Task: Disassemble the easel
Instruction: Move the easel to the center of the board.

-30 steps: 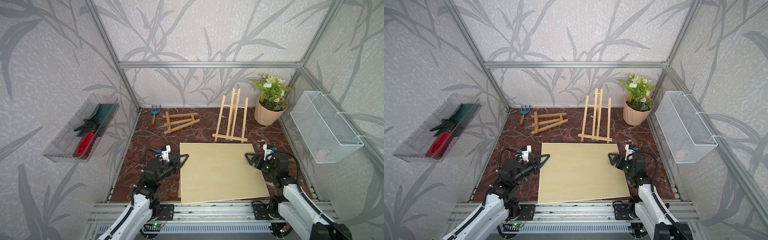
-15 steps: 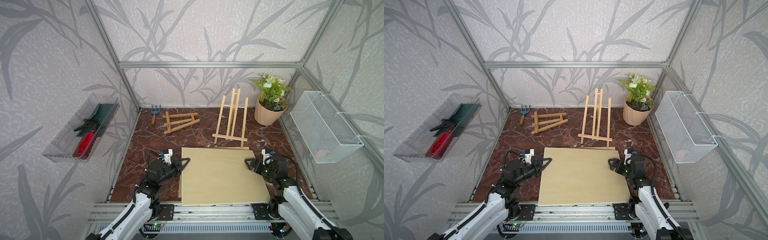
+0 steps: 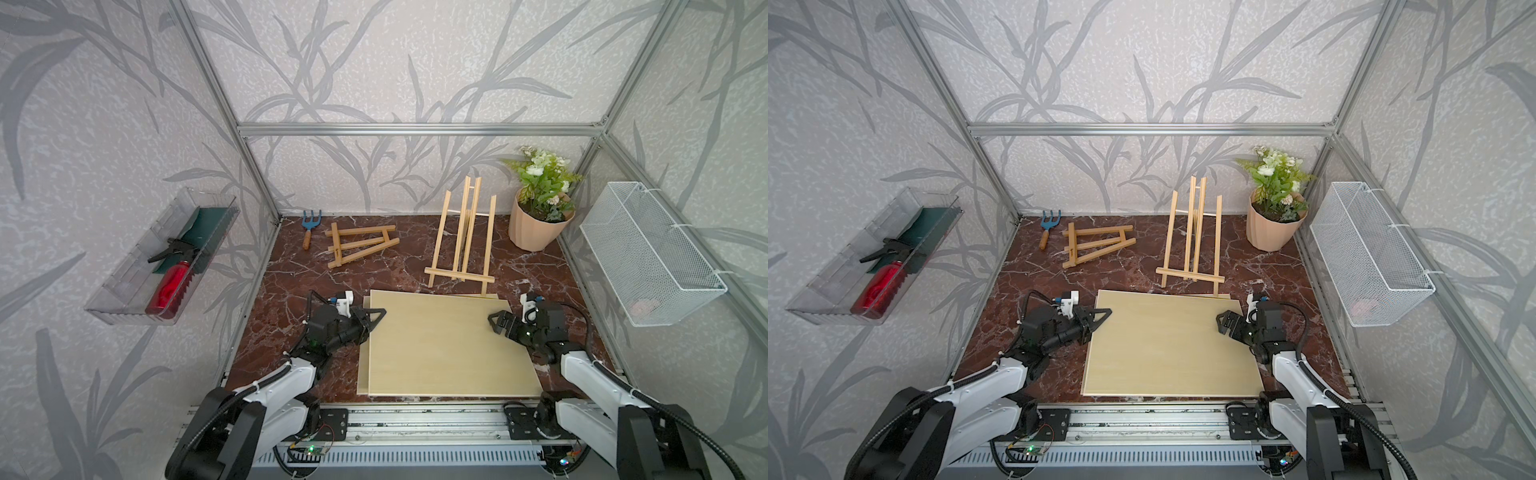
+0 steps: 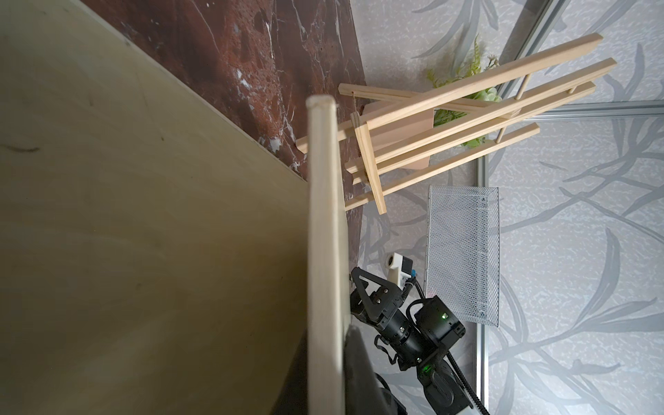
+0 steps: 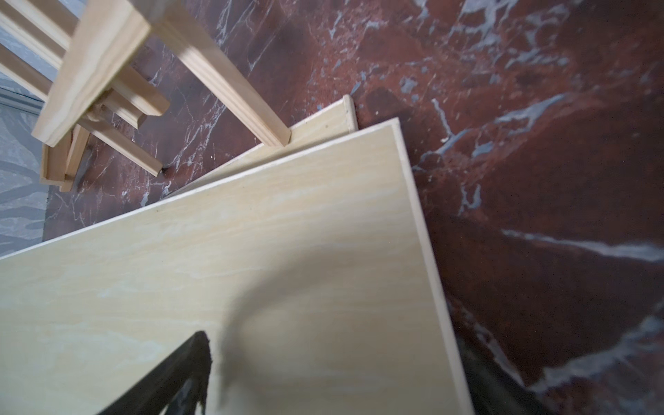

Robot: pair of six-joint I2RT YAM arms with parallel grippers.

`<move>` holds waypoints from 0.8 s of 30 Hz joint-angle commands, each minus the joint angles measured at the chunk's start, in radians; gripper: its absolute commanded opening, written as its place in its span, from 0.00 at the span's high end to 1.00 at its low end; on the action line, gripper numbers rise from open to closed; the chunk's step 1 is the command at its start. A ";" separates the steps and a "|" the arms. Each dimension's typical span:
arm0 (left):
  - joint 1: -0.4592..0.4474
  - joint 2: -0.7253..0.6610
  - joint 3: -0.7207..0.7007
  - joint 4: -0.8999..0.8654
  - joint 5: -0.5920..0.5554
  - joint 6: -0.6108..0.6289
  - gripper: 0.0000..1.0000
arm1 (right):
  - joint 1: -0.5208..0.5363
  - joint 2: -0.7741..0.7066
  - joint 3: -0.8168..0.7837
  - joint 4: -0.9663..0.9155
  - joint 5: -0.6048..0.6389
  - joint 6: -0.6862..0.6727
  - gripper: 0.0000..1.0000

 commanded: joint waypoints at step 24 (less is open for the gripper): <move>0.106 0.628 0.148 0.394 0.054 0.079 1.00 | 0.122 0.253 0.285 0.088 -0.315 0.060 0.03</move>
